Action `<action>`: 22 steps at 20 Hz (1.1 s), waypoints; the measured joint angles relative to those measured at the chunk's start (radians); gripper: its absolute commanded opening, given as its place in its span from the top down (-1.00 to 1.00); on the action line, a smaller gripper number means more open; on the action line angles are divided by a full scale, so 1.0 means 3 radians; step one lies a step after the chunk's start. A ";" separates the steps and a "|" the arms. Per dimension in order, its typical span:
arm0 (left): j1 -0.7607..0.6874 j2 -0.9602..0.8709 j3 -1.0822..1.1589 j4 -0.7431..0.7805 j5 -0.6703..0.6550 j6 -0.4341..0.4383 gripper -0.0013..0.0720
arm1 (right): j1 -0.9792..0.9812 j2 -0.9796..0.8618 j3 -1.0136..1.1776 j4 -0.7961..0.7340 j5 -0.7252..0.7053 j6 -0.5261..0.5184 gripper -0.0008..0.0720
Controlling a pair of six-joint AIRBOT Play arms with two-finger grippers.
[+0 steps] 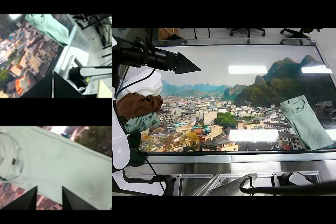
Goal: Fold the shirts.
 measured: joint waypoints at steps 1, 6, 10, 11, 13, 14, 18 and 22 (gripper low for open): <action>0.0046 0.0020 -0.0010 0.0000 -0.0018 0.0000 0.94 | 0.0144 0.0000 0.0045 0.0050 0.0006 -0.0010 0.79; 0.0263 0.0496 -0.0713 0.0000 0.0058 0.0136 0.94 | 0.1162 0.0006 0.0113 0.0141 0.0024 -0.0036 0.91; 0.0404 0.1197 -0.1938 0.0010 0.0295 0.0357 0.94 | 0.2104 0.0066 -0.0081 0.0139 -0.0024 -0.0032 0.91; 0.0421 0.1372 -0.2242 0.0024 0.0374 0.0394 0.94 | 0.2316 0.0081 -0.0146 0.0128 -0.0074 -0.0032 0.91; 0.0445 0.1709 -0.2800 0.0127 0.0526 0.0444 0.94 | 0.2677 0.0098 -0.0253 0.0089 -0.0173 -0.0029 0.91; 0.0453 0.1855 -0.3031 0.0177 0.0591 0.0463 0.94 | 0.2815 0.0102 -0.0287 0.0072 -0.0217 -0.0028 0.91; 0.0465 0.2303 -0.3582 0.0299 0.0744 0.0518 0.94 | 0.3081 0.0104 -0.0348 0.0041 -0.0328 -0.0027 0.91; 0.0467 0.2565 -0.3746 0.0328 0.0810 0.0533 0.94 | 0.3151 0.0100 -0.0364 0.0039 -0.0351 -0.0028 0.91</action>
